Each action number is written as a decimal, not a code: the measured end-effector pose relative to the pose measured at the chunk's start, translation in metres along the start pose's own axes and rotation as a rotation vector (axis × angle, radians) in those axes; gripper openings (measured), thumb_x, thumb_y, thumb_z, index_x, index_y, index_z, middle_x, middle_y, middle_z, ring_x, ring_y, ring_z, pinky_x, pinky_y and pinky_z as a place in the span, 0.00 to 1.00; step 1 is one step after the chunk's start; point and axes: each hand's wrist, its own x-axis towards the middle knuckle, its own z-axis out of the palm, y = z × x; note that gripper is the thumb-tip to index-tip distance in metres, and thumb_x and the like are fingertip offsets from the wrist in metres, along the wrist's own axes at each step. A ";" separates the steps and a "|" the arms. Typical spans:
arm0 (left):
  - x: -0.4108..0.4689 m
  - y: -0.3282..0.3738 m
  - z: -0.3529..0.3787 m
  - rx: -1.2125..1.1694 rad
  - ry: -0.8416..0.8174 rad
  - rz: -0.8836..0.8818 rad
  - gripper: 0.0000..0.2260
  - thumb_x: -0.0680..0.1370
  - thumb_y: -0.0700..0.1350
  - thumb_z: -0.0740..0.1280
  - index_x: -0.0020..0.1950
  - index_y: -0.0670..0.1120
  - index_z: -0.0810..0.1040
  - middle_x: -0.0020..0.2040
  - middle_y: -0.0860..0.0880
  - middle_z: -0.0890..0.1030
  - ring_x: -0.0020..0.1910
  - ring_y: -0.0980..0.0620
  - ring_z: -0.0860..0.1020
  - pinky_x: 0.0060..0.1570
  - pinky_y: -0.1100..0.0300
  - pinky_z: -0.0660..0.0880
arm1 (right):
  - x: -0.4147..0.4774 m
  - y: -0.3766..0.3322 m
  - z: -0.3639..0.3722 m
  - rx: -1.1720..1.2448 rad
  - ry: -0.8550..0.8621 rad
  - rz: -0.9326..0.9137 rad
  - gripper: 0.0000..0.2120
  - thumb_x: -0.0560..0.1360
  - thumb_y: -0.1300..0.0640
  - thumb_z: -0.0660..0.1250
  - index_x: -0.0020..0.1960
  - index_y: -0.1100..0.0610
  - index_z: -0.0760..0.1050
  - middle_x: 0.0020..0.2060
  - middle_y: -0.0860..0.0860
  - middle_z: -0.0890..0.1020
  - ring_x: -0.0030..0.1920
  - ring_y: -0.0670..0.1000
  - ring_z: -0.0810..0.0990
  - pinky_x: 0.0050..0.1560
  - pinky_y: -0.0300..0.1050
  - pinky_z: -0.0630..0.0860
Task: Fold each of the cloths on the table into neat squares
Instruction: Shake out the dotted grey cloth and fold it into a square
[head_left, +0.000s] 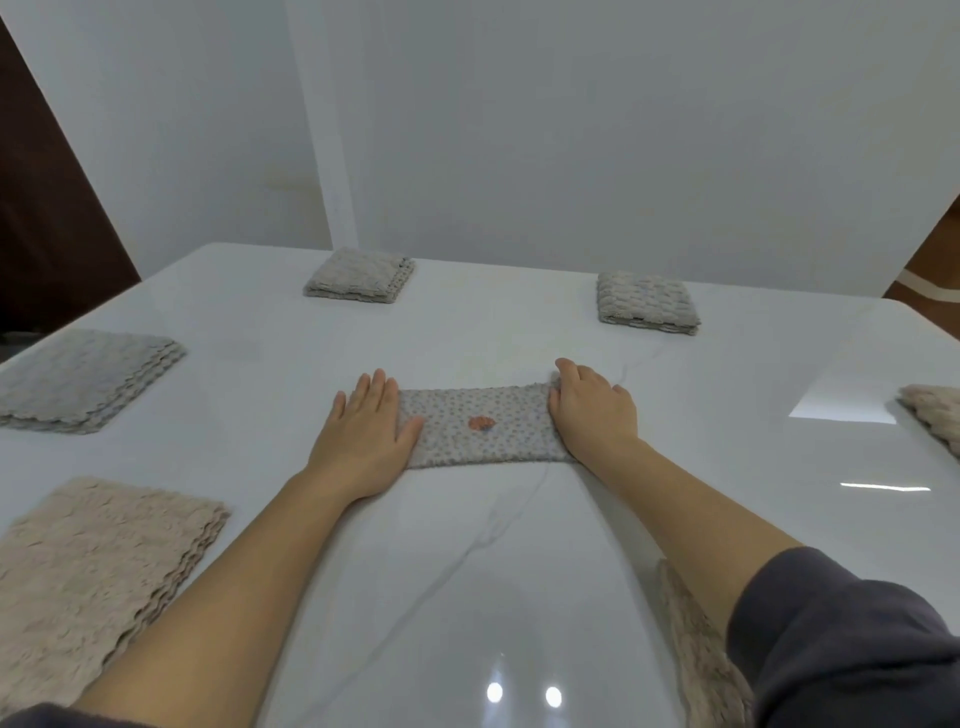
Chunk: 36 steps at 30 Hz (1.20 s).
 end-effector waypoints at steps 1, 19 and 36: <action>0.000 -0.002 0.000 -0.001 -0.004 0.000 0.31 0.83 0.58 0.44 0.80 0.43 0.42 0.80 0.47 0.40 0.78 0.51 0.40 0.76 0.52 0.39 | 0.000 0.000 -0.001 -0.004 -0.004 0.000 0.17 0.83 0.53 0.51 0.70 0.56 0.64 0.62 0.53 0.76 0.63 0.54 0.73 0.58 0.52 0.68; -0.004 -0.001 0.000 -0.010 0.027 -0.005 0.27 0.84 0.53 0.44 0.80 0.43 0.43 0.80 0.47 0.42 0.78 0.53 0.41 0.76 0.52 0.39 | -0.016 -0.096 0.003 0.048 -0.288 -0.379 0.28 0.84 0.47 0.42 0.80 0.58 0.42 0.79 0.53 0.42 0.78 0.53 0.39 0.76 0.58 0.39; -0.003 -0.002 -0.004 -0.005 -0.016 -0.009 0.28 0.83 0.55 0.44 0.80 0.44 0.43 0.80 0.48 0.43 0.79 0.52 0.42 0.76 0.45 0.40 | -0.019 -0.011 -0.011 -0.060 -0.354 -0.161 0.30 0.83 0.44 0.40 0.80 0.59 0.40 0.79 0.52 0.41 0.78 0.53 0.38 0.75 0.64 0.39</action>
